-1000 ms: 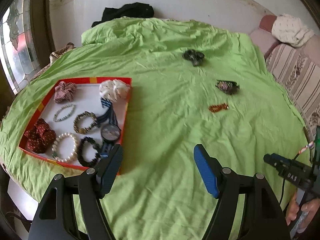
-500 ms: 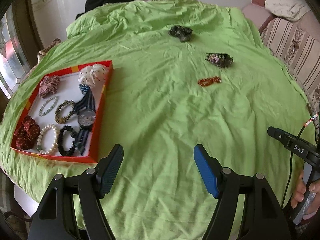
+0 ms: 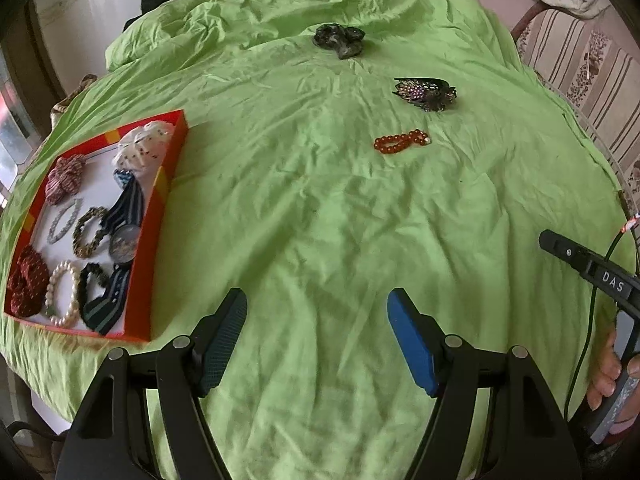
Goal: Organize jewelry
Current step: 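Withdraw both tools from the tray toward the red bead bracelet and clip, then grasp red bead bracelet with left tool while right tool grasps black claw clip, then carry bracelet and claw clip into the tray and open both tools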
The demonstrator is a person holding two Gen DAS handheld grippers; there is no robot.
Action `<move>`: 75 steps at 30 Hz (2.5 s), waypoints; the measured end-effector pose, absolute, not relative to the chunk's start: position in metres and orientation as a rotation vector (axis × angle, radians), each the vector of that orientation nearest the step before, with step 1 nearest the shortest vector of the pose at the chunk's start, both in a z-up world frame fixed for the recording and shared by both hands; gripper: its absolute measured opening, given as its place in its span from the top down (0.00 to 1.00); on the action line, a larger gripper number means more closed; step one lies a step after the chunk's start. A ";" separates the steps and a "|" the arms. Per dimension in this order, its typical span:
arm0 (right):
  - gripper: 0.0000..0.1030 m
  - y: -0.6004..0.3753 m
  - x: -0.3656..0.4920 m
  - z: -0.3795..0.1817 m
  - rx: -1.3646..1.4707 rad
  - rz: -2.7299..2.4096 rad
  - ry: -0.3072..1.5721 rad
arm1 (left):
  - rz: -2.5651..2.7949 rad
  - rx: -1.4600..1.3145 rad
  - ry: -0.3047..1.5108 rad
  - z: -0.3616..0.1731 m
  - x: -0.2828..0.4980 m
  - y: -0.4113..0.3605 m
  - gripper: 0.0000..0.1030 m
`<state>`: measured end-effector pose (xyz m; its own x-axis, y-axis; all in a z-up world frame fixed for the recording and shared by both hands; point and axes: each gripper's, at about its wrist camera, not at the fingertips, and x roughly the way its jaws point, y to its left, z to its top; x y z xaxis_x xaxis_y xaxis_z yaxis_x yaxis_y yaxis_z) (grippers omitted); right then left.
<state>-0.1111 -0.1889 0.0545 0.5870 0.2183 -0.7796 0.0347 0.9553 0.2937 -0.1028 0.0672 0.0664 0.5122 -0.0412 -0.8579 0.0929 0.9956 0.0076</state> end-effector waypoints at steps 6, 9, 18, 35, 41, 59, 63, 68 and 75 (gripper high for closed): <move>0.56 -0.200 -0.082 0.057 0.299 0.101 0.946 | -0.108 0.047 1.050 0.062 -0.077 0.063 0.30; 0.56 -0.206 -0.059 0.062 0.289 0.088 0.935 | -0.121 0.007 1.061 0.062 -0.055 0.064 0.30; 0.52 -0.218 0.028 0.070 0.393 0.121 0.895 | -0.250 0.008 1.045 0.053 0.021 0.029 0.32; 0.45 -0.206 0.133 0.038 0.578 0.187 0.950 | -0.530 0.000 1.083 0.019 0.084 -0.019 0.62; 0.82 -0.198 0.140 0.034 0.569 0.224 0.989 | -0.479 -0.055 1.083 0.025 0.072 -0.016 0.86; 0.87 -0.177 0.012 0.138 0.366 0.183 0.852 | -0.427 -0.116 0.991 0.103 -0.016 0.054 0.94; 0.86 -0.187 -0.020 0.129 0.357 0.146 0.865 | -0.421 -0.129 1.007 0.082 -0.004 0.046 0.64; 0.86 -0.207 -0.043 0.102 0.399 0.123 0.905 | -0.437 -0.086 1.018 0.062 0.026 0.014 0.64; 0.86 -0.223 -0.043 0.077 0.440 0.114 0.915 | -0.430 0.025 1.118 0.015 0.061 -0.027 0.68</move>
